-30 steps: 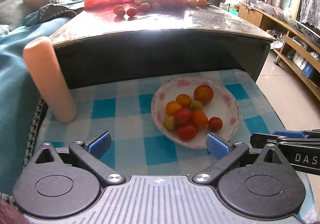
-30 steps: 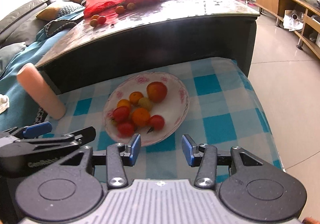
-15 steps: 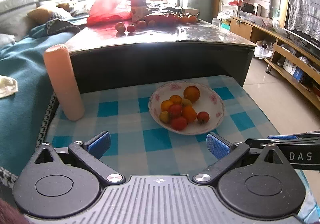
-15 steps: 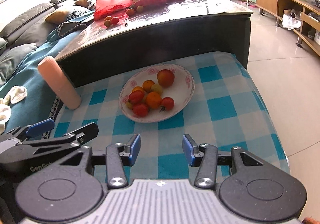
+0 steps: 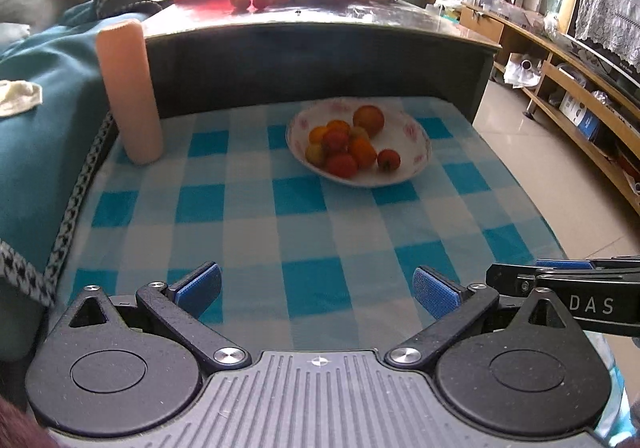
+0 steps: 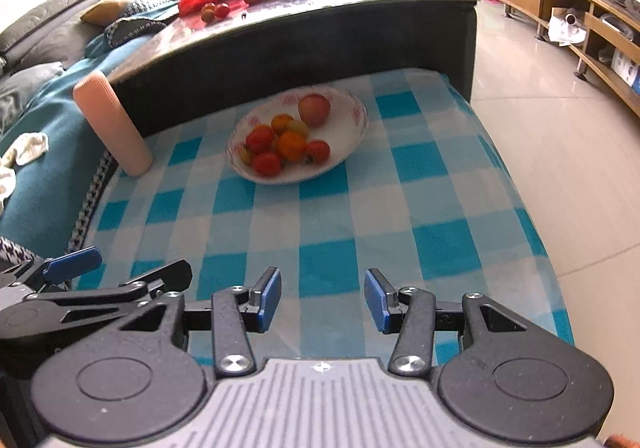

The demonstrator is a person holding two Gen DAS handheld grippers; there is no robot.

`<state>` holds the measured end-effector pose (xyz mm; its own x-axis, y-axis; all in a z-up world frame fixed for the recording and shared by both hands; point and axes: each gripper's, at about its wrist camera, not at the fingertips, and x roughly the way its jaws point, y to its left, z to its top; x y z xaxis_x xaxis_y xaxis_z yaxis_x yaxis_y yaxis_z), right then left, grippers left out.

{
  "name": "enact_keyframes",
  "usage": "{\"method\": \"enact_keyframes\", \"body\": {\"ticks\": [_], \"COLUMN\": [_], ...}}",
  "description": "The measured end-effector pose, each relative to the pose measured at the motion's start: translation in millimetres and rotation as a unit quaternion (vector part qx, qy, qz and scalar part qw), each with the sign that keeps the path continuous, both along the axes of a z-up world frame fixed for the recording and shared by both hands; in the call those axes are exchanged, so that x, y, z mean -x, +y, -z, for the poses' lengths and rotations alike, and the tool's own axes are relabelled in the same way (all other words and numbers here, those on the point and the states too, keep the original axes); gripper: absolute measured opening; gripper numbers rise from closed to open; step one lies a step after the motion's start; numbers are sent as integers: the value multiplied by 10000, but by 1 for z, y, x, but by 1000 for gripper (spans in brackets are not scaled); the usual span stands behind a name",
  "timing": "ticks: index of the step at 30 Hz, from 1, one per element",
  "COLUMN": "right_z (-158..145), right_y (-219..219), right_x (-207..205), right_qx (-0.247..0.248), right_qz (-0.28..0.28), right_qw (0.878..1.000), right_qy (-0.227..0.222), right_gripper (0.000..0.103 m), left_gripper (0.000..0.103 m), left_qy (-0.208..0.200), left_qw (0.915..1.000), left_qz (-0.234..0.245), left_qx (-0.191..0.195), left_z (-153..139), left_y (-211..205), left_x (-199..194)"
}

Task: Organize fruits

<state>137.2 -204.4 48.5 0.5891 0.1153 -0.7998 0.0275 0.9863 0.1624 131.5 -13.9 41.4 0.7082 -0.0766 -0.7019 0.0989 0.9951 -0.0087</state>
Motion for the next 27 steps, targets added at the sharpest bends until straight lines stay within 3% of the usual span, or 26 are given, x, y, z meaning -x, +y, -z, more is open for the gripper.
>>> {"method": "enact_keyframes", "body": {"ticks": [7, 12, 20, 27], "right_z": [6, 7, 7, 11], "right_y": [4, 8, 10, 12], "right_x": [20, 31, 41, 43], "right_qx": [85, 113, 117, 176], "right_qz": [-2, -54, -62, -59], "right_qw": [9999, 9999, 9999, 9997], "right_qy": [94, 105, 80, 130], "right_gripper": [59, 59, 58, 58], "left_gripper": [103, 103, 103, 103], "left_qy": [302, 91, 321, 437], "left_qw": [9991, 9998, 9992, 9986], "left_qz": [-153, -169, -202, -299], "left_qx": [271, -106, 99, -38], "left_z": [9, 5, 8, 10], "left_y": [7, 1, 5, 1], "left_x": [16, 31, 34, 36]}}
